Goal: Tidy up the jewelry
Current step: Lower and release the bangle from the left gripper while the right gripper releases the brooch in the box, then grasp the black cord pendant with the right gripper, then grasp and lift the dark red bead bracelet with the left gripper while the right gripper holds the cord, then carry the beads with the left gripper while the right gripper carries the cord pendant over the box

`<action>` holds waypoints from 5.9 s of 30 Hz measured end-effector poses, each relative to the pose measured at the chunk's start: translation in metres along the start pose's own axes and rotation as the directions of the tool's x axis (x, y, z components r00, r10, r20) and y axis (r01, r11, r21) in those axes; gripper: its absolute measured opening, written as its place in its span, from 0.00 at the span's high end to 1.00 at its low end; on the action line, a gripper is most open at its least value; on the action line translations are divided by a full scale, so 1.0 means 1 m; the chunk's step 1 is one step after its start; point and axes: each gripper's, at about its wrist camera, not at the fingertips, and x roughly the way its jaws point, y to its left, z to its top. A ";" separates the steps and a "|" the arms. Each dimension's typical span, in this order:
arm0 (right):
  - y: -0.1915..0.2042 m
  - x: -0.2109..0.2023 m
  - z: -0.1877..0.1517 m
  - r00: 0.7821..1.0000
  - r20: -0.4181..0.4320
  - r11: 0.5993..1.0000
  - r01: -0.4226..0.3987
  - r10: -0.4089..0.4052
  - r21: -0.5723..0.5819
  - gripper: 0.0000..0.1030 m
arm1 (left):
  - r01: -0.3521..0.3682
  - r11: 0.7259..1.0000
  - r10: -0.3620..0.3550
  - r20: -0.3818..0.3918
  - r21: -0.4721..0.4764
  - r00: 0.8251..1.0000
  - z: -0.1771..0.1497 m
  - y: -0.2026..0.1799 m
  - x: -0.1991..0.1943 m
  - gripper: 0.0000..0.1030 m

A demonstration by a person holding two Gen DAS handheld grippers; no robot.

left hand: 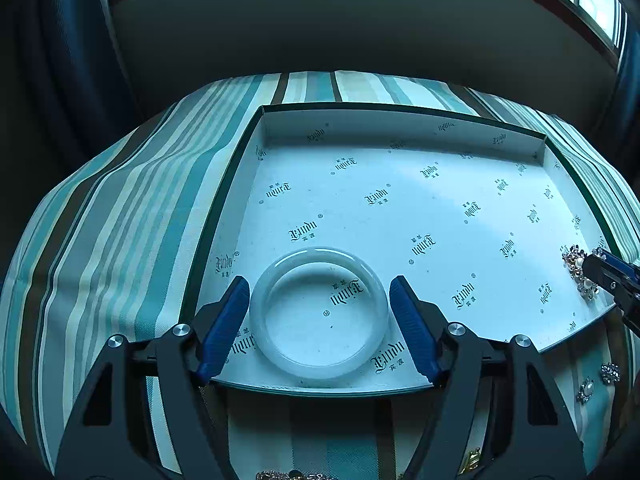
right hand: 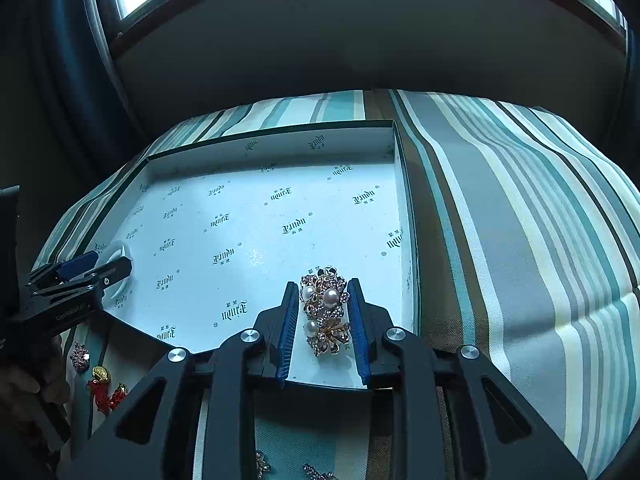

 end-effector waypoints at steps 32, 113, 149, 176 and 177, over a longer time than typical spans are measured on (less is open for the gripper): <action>0.021 -0.070 -0.033 1.000 -0.005 0.999 -0.024 0.023 -0.048 0.56 | 0.025 0.999 -0.024 0.044 -0.028 0.999 -0.020 -0.002 -0.076 0.16; 0.019 -0.081 -0.106 0.988 -0.156 0.995 -0.027 0.012 -0.094 0.90 | 0.183 0.975 -0.164 -0.152 0.123 0.975 -0.126 -0.050 -0.102 0.84; 0.047 -0.138 -0.066 0.991 0.052 0.984 -0.119 0.127 -0.132 0.91 | 0.175 0.977 -0.178 0.010 0.126 0.984 -0.087 -0.043 -0.141 0.89; 0.049 -0.078 0.035 0.976 0.160 0.983 -0.126 0.147 -0.131 0.91 | 0.149 0.981 -0.165 0.134 0.121 0.977 0.021 -0.057 -0.089 0.89; 0.047 -0.073 0.034 0.978 0.149 0.984 -0.127 0.145 -0.126 0.91 | 0.145 0.982 -0.160 0.128 0.119 0.979 0.021 -0.058 -0.083 0.89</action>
